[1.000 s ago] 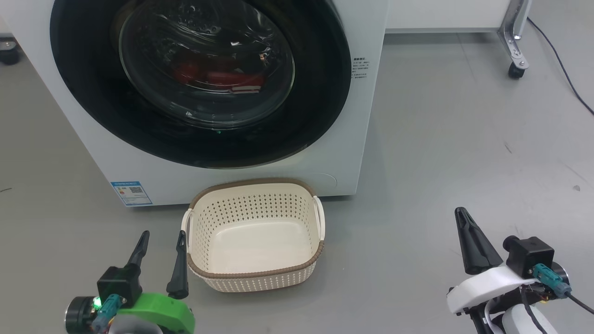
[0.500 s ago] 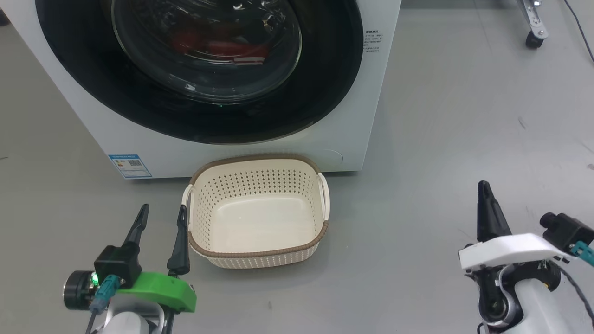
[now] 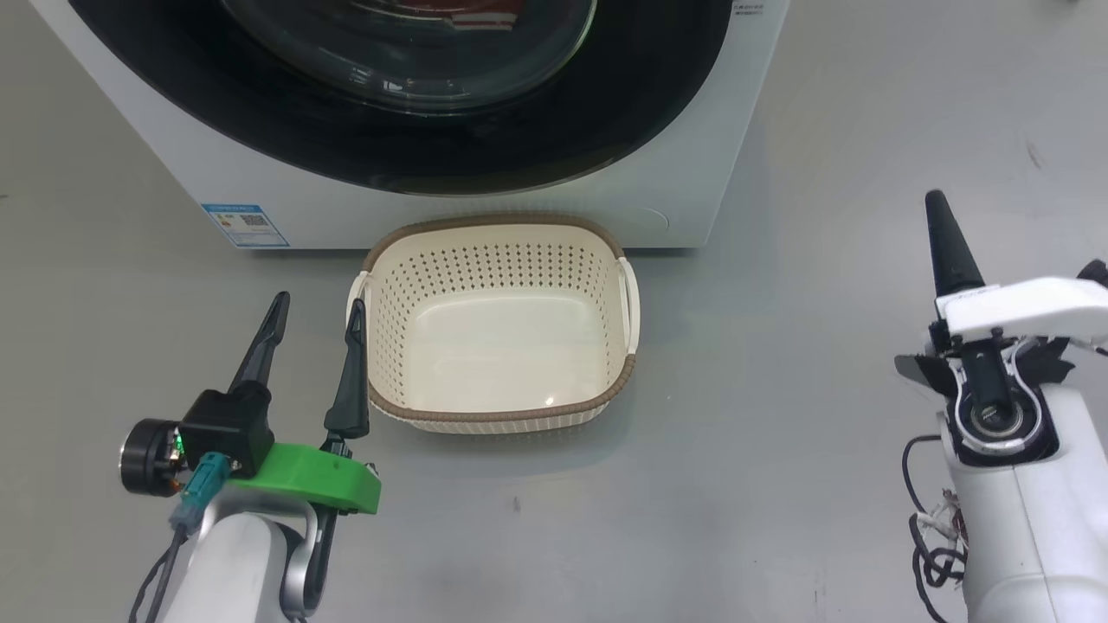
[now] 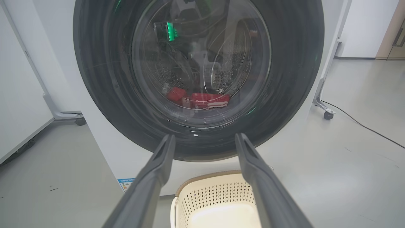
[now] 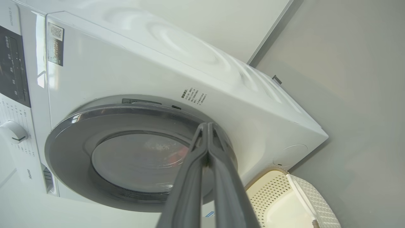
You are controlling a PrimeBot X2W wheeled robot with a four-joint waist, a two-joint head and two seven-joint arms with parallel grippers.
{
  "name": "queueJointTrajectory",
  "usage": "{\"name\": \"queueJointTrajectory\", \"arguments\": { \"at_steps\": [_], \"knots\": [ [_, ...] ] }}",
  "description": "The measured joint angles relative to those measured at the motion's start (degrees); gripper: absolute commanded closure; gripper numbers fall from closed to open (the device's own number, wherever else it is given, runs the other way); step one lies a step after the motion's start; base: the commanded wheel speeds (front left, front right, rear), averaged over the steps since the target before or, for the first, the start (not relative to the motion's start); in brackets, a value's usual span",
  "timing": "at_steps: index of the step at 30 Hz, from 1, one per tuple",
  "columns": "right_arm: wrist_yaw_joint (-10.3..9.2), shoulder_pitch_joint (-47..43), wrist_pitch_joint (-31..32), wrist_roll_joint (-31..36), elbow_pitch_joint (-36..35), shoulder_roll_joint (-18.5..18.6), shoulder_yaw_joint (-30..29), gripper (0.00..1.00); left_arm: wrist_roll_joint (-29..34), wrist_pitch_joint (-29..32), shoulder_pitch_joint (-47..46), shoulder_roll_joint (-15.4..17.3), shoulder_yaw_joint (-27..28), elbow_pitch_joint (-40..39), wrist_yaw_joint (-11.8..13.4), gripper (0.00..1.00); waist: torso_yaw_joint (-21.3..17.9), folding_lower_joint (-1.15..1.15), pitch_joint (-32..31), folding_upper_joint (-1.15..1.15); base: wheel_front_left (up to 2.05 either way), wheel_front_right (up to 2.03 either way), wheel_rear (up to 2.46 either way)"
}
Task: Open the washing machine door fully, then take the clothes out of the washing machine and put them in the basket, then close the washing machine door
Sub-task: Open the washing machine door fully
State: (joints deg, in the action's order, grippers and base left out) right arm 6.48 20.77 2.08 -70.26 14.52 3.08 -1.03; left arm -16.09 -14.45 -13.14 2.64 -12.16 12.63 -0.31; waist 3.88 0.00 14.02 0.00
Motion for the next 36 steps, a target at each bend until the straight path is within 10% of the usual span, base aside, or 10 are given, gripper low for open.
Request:
{"name": "queueJointTrajectory", "arguments": {
  "at_steps": [36],
  "knots": [
    [-6.10, 34.04, 24.59, -13.50, 6.34, 10.11, -1.70, 1.00, -2.59, -0.24, -8.77, -0.79, -7.31, -2.63, 0.00, 0.00, 8.89, 0.00, 15.35, 0.00, 0.00, 0.00, 0.00]
  ]
}}
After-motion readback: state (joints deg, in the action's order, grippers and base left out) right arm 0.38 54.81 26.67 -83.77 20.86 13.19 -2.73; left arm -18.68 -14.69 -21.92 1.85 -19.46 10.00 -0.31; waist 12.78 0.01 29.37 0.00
